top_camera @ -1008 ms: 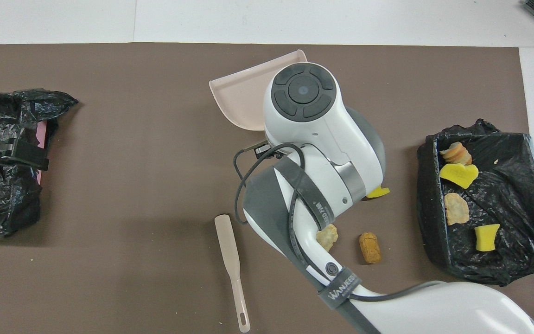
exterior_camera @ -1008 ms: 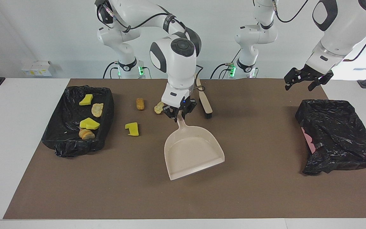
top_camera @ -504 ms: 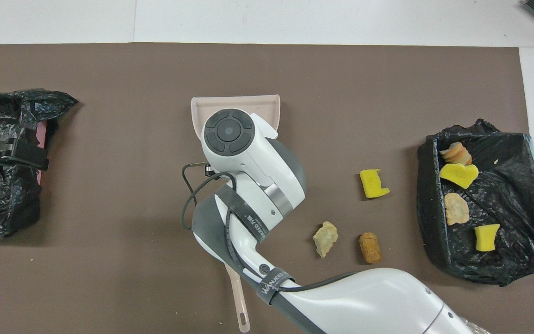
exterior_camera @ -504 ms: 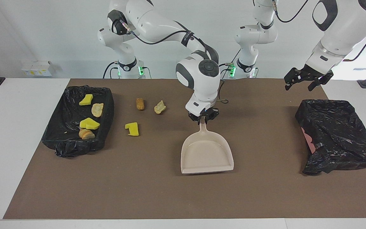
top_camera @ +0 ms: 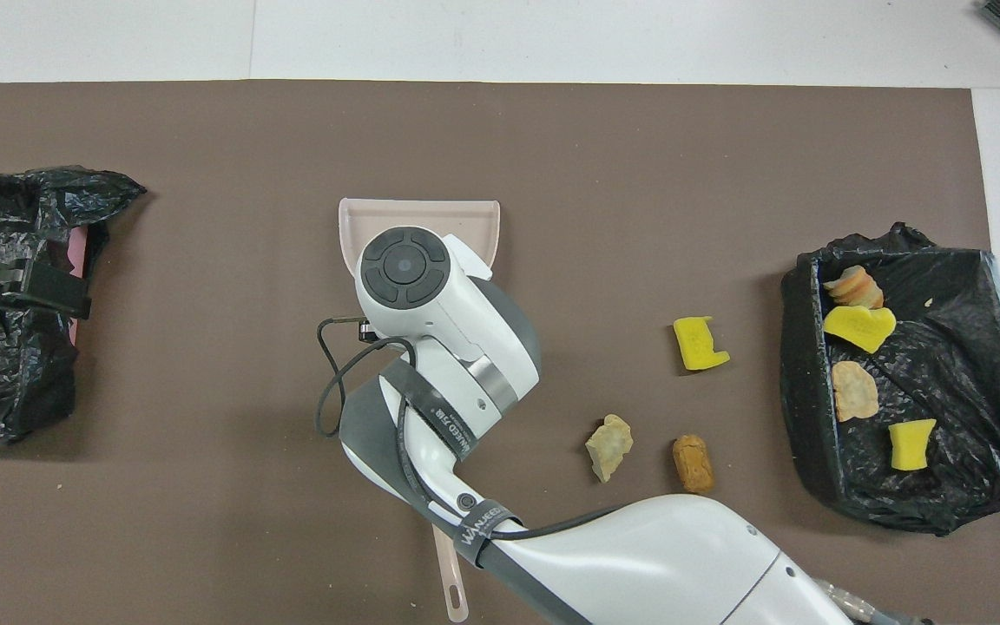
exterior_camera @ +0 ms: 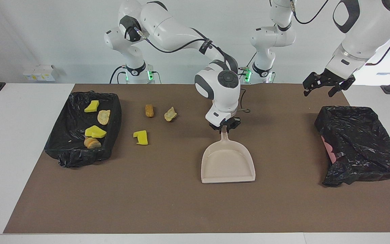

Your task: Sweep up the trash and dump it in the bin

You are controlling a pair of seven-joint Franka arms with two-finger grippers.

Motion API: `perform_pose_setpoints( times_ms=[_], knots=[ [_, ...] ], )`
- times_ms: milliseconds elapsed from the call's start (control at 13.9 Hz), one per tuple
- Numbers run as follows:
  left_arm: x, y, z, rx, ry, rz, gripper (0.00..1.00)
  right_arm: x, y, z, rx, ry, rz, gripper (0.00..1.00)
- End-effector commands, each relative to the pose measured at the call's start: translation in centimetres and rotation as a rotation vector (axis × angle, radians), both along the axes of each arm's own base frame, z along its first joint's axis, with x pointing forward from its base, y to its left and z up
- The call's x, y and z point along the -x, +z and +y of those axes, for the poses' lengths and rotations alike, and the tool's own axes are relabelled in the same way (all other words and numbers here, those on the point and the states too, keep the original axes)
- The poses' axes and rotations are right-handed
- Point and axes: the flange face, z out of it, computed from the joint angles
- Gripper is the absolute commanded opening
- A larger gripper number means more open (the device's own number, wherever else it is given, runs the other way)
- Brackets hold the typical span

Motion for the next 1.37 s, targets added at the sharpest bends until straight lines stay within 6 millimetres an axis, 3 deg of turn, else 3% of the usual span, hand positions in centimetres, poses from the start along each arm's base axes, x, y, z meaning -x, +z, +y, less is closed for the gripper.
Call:
perform_pose_setpoints(
  times_ms=[0,216,504,648,720,864,1008,1152,1296],
  knots=[
    [-0.1,0.2,0.0,-0.006,-0.01,-0.007,1.0,-0.5,-0.1,-0.4,-0.022,-0.018,0.015,0.21],
    [-0.2,0.2,-0.4,-0.007,-0.015,-0.006,1.0,-0.1,-0.2,-0.3,-0.02,0.02,0.015,0.4],
    [-0.8,-1.3,-1.0,-0.005,-0.022,-0.003,1.0,-0.3,0.4,-0.6,-0.027,-0.001,0.013,0.62],
    [-1.2,-2.0,-1.2,-0.004,-0.023,-0.016,1.0,0.1,3.7,-0.8,-0.06,-0.009,0.002,0.67],
    [-1.2,-2.7,-2.4,-0.002,-0.041,-0.022,1.0,0.6,5.1,-0.9,-0.07,-0.014,0.004,0.7],
    [-1.4,-4.5,-3.7,-0.003,-0.022,-0.029,1.0,3.0,7.1,-1.8,-0.058,-0.024,0.004,0.78],
    [-1.8,-6.2,-6.0,-0.003,-0.027,-0.04,1.0,5.8,9.1,-2.9,-0.051,-0.011,0.005,0.92],
    [-3.0,-9.0,-9.5,-0.004,0.012,-0.039,1.0,9.4,11.3,-4.6,-0.064,0.002,0.021,0.99],
    [-3.8,-11.1,-11.9,0.0,0.038,-0.051,1.0,12.9,11.9,-5.4,-0.05,0.024,0.031,1.0]
  ],
)
